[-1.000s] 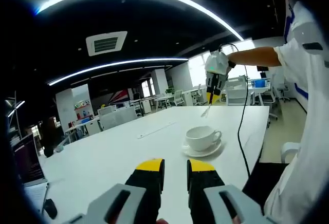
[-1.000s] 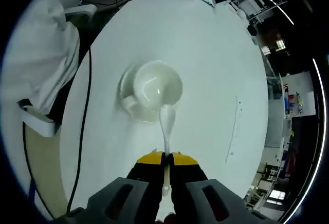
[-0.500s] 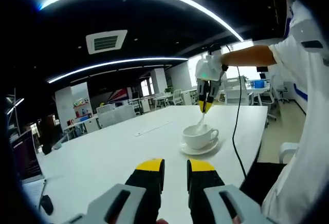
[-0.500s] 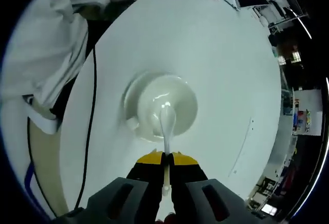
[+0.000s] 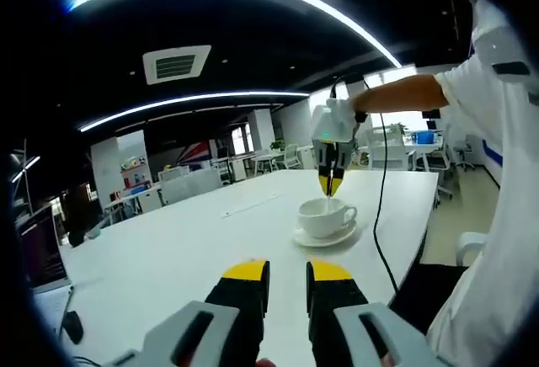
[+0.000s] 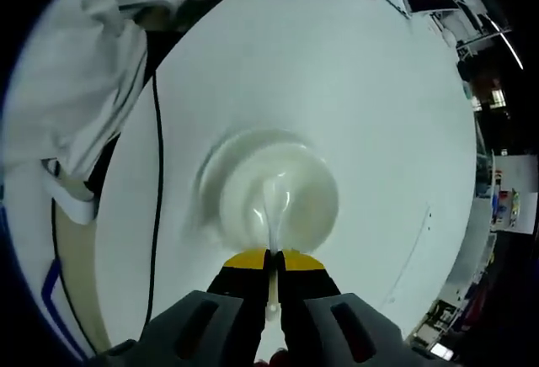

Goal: Tidy tabletop coffee trays, cups and spoons，present forward

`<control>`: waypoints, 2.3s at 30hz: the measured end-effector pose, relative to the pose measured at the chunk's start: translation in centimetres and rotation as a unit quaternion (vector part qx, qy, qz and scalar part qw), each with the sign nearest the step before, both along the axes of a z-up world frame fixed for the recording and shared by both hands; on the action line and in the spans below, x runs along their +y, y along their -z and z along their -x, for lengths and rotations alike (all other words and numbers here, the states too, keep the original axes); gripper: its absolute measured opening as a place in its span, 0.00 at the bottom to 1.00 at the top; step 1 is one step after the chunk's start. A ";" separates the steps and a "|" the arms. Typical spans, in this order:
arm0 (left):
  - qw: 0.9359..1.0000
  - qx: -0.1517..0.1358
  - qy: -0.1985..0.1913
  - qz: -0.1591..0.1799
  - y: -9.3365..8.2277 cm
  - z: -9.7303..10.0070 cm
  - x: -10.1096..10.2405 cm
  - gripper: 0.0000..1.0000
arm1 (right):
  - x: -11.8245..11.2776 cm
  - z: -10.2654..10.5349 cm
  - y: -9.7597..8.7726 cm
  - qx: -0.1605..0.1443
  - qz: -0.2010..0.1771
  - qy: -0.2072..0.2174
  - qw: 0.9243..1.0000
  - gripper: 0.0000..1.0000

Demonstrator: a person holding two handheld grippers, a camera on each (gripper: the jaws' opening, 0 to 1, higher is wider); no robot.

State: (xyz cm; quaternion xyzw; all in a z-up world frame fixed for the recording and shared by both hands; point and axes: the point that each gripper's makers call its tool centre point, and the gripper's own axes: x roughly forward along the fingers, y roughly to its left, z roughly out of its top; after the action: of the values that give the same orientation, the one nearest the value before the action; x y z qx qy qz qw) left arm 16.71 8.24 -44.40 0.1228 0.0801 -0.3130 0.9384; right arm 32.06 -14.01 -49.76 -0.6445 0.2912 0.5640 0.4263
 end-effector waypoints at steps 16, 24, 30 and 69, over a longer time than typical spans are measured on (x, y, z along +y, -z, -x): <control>1.000 0.004 -0.011 0.005 0.4 0.2 0.8 0.20 | 0.2 -0.6 1.3 0.009 0.009 0.003 1.000 0.05; 1.000 0.006 -0.015 0.005 0.7 0.1 0.9 0.20 | 0.0 -0.8 1.6 0.008 0.013 0.005 1.000 0.06; 1.000 0.006 -0.015 0.005 0.8 0.1 0.8 0.20 | 0.1 -1.2 1.6 0.003 0.000 0.011 1.000 0.12; 0.994 -0.058 -0.050 0.081 -4.0 -3.1 2.7 0.20 | -9.3 1.6 -18.1 -0.099 -0.533 0.273 0.795 0.22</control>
State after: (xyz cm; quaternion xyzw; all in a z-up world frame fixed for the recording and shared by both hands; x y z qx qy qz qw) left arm 19.79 10.96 -40.42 0.0602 0.0061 -0.2636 0.9627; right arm 30.41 -23.36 -31.64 -0.2610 0.0647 0.4236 0.8650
